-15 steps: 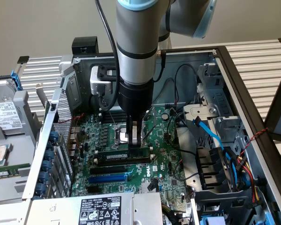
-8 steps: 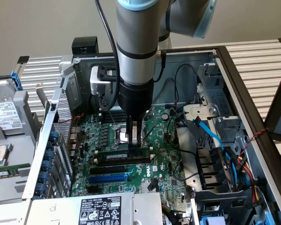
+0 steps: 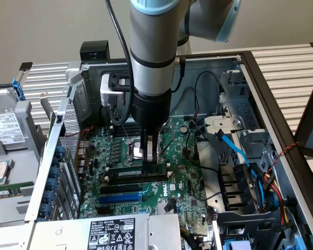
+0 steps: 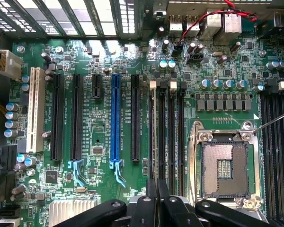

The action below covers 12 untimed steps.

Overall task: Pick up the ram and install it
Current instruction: 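Insert the ram into the slot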

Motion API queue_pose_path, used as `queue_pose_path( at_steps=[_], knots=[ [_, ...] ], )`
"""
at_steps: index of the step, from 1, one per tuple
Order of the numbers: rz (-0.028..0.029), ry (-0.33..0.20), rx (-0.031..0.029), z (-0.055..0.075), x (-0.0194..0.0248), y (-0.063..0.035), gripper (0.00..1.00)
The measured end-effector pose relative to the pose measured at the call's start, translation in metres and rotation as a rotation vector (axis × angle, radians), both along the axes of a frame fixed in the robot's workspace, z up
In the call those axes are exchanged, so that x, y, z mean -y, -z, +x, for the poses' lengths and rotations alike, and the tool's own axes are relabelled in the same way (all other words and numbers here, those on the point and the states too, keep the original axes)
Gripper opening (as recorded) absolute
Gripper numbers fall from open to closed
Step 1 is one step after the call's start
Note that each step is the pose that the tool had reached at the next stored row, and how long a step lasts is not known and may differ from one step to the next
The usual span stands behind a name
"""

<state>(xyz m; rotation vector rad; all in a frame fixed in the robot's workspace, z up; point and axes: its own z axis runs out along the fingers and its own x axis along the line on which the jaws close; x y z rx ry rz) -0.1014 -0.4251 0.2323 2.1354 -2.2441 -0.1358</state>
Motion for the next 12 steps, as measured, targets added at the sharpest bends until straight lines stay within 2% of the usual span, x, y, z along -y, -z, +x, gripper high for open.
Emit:
queue_pose_path(
  at_steps=[12],
  knots=[
    [-0.0001, 0.008, 0.0, 0.0, 0.0001, 0.0, 0.13]
  ],
)
